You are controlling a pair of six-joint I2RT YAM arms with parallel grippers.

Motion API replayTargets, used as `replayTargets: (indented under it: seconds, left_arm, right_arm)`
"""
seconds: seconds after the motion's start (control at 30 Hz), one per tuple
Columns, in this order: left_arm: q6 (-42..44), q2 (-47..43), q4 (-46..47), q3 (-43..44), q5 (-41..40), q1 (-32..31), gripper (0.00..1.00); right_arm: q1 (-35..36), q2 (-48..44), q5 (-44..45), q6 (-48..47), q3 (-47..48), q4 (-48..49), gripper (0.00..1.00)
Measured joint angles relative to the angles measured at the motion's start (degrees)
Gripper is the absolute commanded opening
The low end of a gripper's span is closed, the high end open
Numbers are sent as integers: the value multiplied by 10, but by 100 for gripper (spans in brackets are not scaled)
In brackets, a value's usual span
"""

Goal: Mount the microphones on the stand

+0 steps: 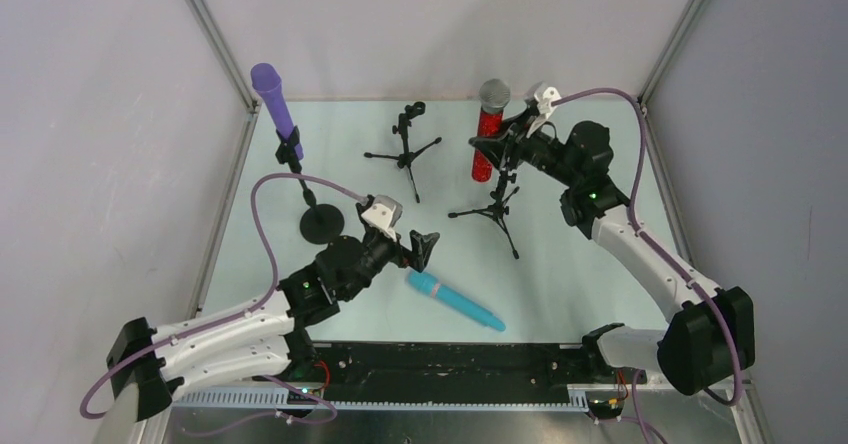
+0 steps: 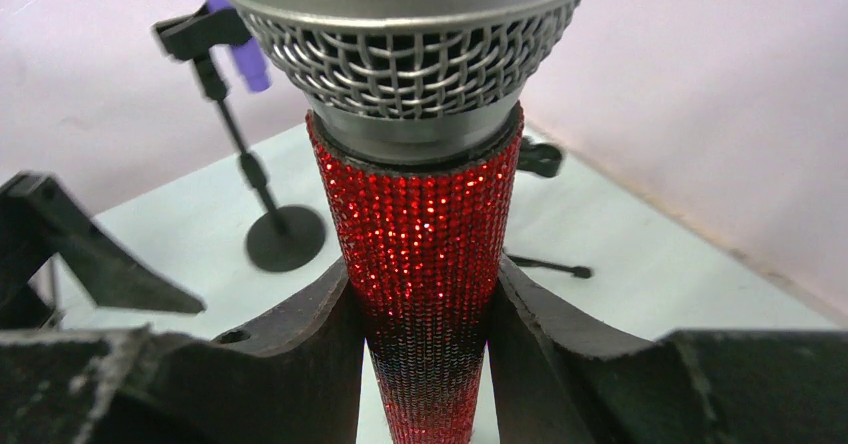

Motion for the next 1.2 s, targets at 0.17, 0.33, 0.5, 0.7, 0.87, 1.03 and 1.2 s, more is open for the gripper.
replayTargets:
  seconds: [0.17, 0.33, 0.5, 0.7, 0.87, 1.03, 1.2]
  left_arm:
    - [-5, 24, 0, 0, -11, 0, 100]
    - [-11, 29, 0, 0, -19, 0, 100]
    - [-11, 32, 0, 0, -19, 0, 100]
    - [-10, 41, 0, 0, -19, 0, 100]
    - [-10, 49, 0, 0, -18, 0, 100]
    - [-10, 57, 0, 0, -18, 0, 100]
    - [-10, 64, 0, 0, -18, 0, 100]
  right_arm:
    - [-26, 2, 44, 5, 0, 38, 0]
    - [-45, 16, 72, 13, 0, 70, 0]
    - [-63, 31, 83, 20, 0, 75, 0]
    - [-85, 65, 84, 31, 27, 57, 0]
    - [-95, 94, 83, 39, 61, 45, 0]
    - [-101, 114, 81, 41, 81, 31, 0]
    - [-105, 123, 81, 41, 82, 28, 0]
